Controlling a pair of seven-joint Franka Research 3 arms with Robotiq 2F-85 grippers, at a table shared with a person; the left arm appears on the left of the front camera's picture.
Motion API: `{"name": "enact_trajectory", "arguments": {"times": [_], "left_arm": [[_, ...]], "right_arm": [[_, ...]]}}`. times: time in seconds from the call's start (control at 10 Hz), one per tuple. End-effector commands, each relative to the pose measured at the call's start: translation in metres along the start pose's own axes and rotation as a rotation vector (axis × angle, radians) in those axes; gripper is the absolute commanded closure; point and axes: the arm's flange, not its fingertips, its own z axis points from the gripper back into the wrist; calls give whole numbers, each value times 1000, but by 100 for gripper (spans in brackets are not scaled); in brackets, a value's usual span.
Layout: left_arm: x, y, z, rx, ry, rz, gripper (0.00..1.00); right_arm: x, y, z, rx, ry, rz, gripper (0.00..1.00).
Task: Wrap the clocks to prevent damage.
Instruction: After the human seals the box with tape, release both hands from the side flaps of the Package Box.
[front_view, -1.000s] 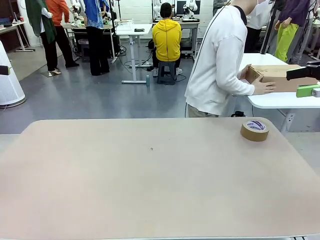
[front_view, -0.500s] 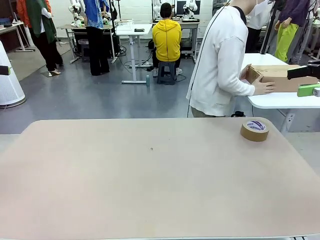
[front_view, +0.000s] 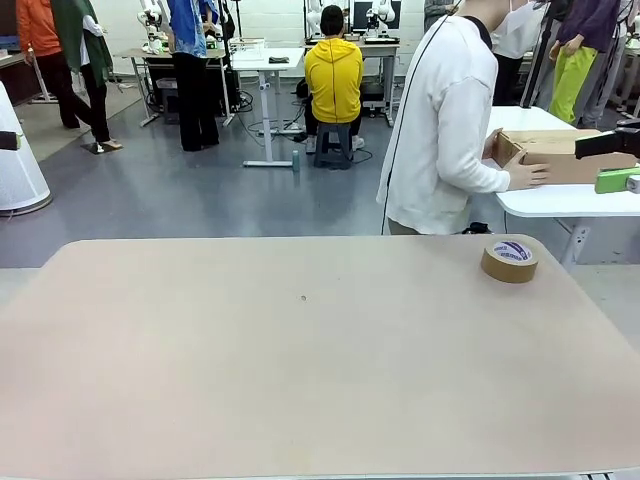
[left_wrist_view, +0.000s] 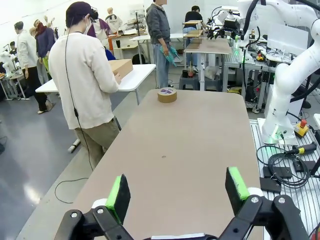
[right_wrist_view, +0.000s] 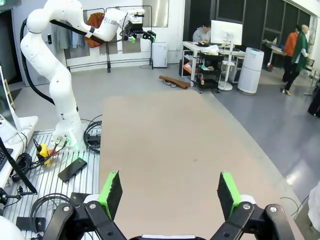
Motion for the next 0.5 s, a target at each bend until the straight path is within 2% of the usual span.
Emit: {"name": "enact_trajectory", "arguments": {"times": [0.0,0.4], "left_arm": [[0,-1,2,-2,-10,0,0],[0,-1,2,-2,-10,0,0]], "right_arm": [[1,1,0,3,-16,9,0],[1,1,0,3,-16,9,0]]}}
